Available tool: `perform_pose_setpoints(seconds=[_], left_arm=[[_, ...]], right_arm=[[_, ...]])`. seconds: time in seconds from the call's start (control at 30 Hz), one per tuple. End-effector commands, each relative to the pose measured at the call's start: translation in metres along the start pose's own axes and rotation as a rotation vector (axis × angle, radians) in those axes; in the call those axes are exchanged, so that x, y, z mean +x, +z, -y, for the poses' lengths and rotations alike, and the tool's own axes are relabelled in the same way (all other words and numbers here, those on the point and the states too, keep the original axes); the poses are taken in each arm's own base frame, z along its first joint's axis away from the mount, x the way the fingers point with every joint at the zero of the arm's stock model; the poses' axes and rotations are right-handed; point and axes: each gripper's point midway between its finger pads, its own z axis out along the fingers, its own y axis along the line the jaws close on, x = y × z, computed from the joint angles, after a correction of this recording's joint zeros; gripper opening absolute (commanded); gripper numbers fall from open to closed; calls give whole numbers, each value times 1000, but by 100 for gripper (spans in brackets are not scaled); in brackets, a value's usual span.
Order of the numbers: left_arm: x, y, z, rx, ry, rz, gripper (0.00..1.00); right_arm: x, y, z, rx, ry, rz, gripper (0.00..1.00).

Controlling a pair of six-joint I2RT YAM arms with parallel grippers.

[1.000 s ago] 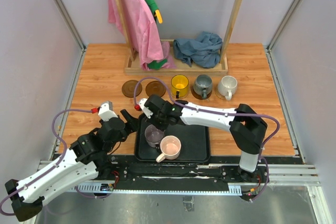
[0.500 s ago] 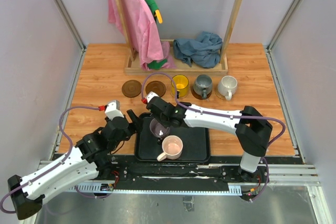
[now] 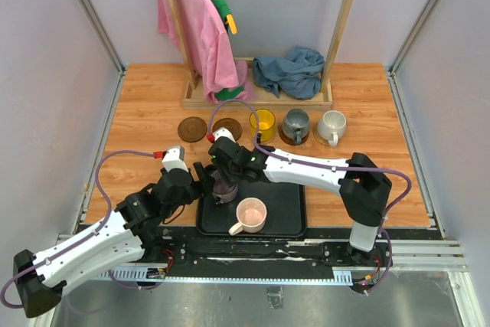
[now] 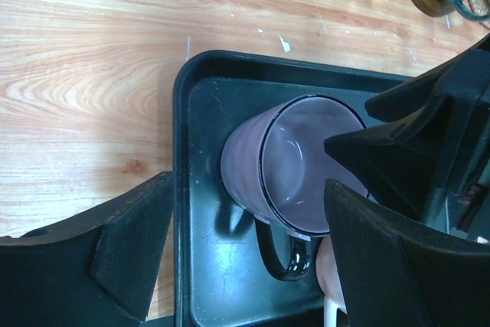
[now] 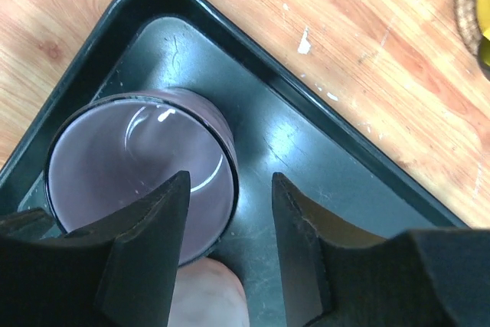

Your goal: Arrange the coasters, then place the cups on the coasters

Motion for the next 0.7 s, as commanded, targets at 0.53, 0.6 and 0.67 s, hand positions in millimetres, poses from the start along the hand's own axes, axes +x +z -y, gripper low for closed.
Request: perform_pose_setpoints(seconds=[0.53,0.6,0.67], left_arm=[[34,-20,43,145,106,-236,85],[40,-18,39,118,104,-246,85],[44,-16,36,95,100,-255,84]], right_arm=[[-29,-114,122,415,171,279,72],[-30,-124,131,439,192,317,74],[-29,-131,138,454,209,349,74]])
